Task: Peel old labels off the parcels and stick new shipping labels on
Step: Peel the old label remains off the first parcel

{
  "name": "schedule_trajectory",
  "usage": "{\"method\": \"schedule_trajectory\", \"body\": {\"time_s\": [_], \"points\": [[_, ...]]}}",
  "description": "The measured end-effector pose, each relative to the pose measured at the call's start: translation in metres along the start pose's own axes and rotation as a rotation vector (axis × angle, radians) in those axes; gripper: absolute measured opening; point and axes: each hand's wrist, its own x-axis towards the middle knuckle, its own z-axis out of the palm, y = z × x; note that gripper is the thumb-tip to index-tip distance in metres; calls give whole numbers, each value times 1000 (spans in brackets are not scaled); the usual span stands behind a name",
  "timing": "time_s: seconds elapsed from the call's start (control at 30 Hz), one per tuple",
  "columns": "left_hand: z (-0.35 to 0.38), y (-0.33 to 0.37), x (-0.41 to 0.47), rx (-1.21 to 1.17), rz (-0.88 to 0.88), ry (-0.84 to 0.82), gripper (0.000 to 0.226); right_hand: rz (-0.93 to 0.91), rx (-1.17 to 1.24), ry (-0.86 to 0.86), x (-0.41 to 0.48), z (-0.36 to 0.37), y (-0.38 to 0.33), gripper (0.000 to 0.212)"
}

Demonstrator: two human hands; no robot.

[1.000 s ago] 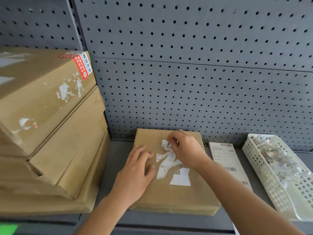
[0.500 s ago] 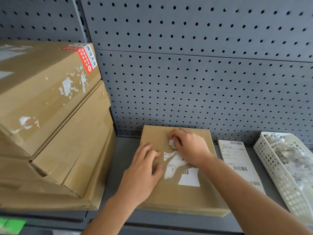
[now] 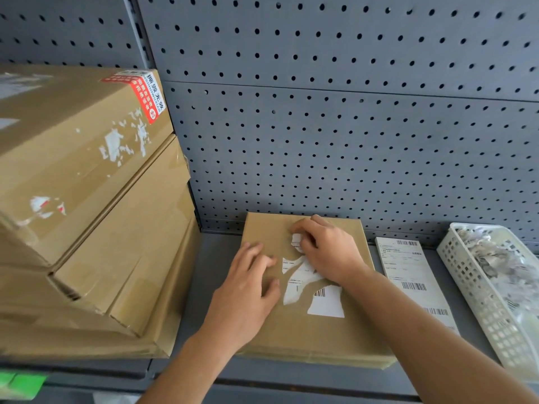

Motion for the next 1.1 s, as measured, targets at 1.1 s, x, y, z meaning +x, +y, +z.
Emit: {"method": "schedule_trajectory", "body": {"time_s": [1.1], "points": [[-1,1,0,-5,-15,-7,34,26,-7,22,0,1,0,20]]}}
